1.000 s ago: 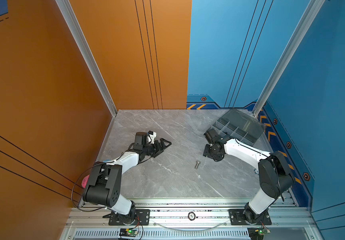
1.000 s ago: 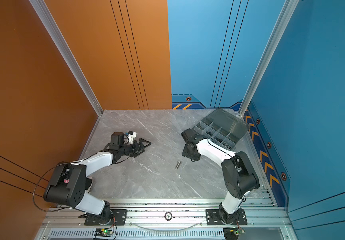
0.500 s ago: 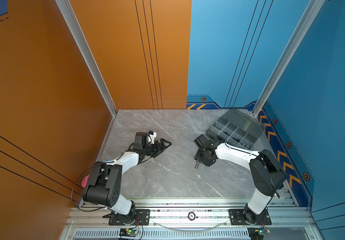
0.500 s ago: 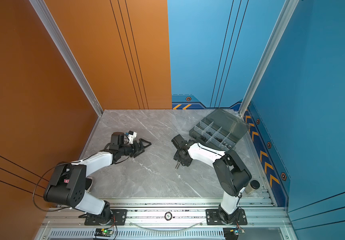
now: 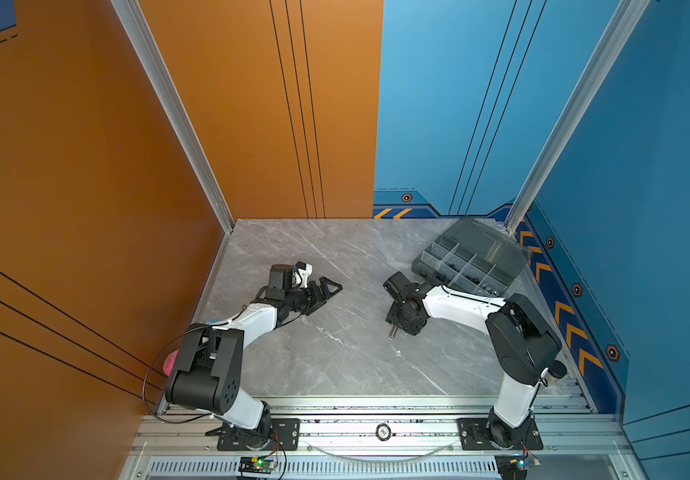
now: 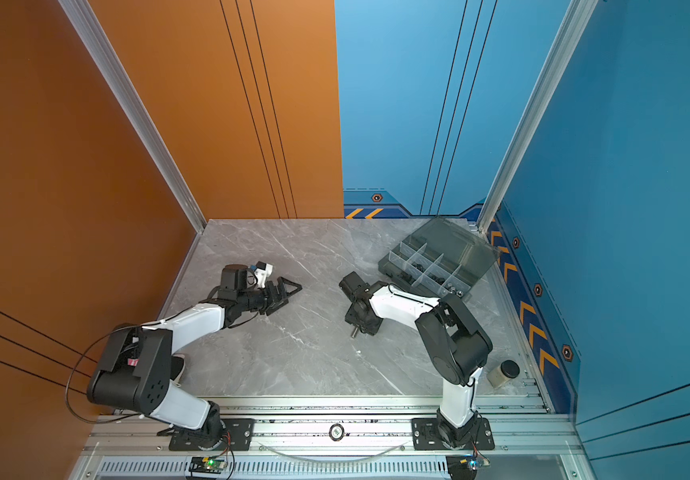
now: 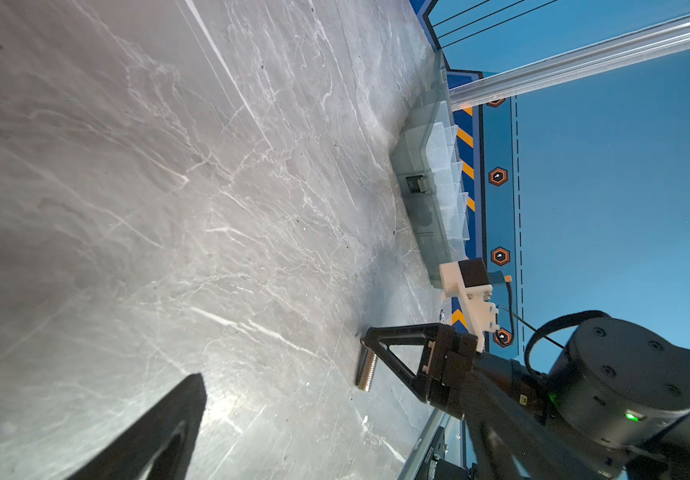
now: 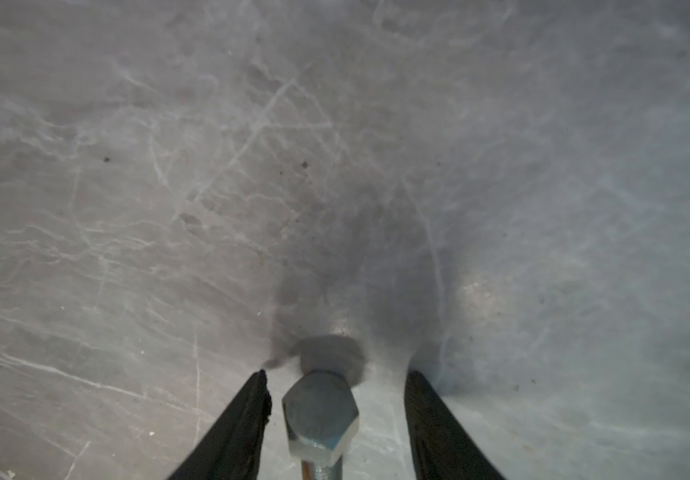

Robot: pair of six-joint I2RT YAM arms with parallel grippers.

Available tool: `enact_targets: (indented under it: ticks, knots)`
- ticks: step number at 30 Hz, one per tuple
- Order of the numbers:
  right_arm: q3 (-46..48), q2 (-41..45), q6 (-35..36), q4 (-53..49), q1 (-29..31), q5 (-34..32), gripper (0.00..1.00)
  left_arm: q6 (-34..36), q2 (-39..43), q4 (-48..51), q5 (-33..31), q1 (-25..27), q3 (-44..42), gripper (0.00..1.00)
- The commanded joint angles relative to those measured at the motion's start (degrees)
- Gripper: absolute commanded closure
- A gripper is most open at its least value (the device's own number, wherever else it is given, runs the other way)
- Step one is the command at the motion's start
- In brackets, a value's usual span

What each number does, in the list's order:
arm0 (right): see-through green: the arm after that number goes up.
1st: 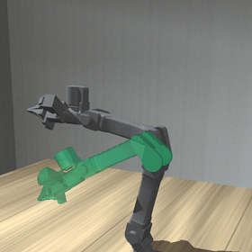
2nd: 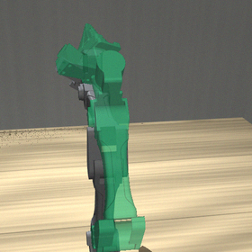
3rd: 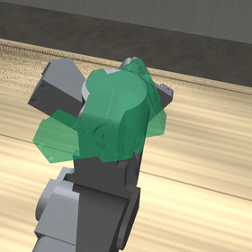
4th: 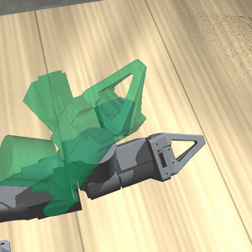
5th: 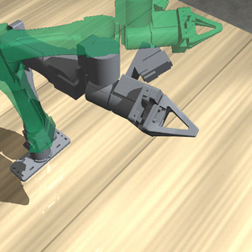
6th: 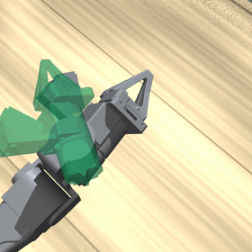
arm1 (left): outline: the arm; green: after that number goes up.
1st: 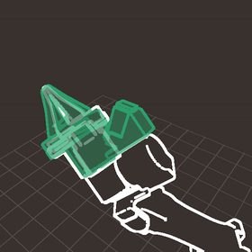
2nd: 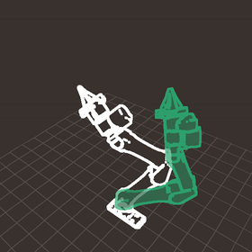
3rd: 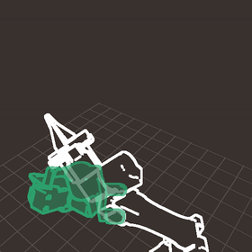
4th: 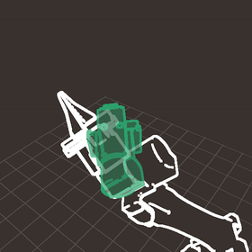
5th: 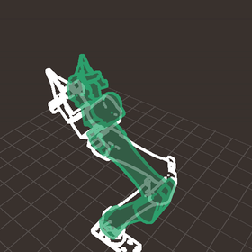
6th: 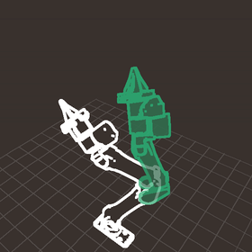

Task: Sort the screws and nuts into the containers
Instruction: 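Lower the right gripper around the silver hex bolt and close it, then lift the silver bolt and carry it over the compartment box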

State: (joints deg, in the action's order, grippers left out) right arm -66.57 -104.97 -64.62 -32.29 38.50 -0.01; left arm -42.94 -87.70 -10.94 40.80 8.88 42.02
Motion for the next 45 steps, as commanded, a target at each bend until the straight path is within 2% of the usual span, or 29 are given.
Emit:
enact_targets:
  ticks: [1, 6, 20, 29, 36, 41, 45]
  knots:
    - [-1.04, -1.88, -0.93, -0.66, 0.43, 0.26, 0.45, 1.19, 0.79, -0.05, 1.26, -0.54, -1.06, 0.02]
    - [-1.42, -2.52, -0.68, -0.9, 0.78, 0.85, 0.51, 1.1, 0.84, -0.2, 1.39, -0.79, -1.15, 0.02]
    - [-0.62, -2.3, -0.77, -1.83, 1.23, 0.22, 0.56, 1.09, 0.85, -0.88, 1.68, -0.98, -1.77, 0.02]
    - [0.52, -3.42, -0.88, -0.54, 1.23, 0.49, 0.68, 1.01, 1.26, -1.27, 1.79, -1.32, -2.28, 0.02]
    - [1.07, -2.92, 0.74, 1.47, 1.23, 0.64, 0.93, 0.85, 1.09, -1.35, 1.92, -1.3, -2.21, 0.02]
    - [1.26, -0.17, 3.79, 3.53, 1.23, -0.34, 1.0, 0.77, 1.22, -1.45, 1.93, -1.33, -2.29, 0.02]
    - [1.16, 3.19, 6.53, 3.73, 0.43, -1.05, 1.0, 0.75, 1.22, -1.44, 1.92, -1.33, -2.29, 0.02]
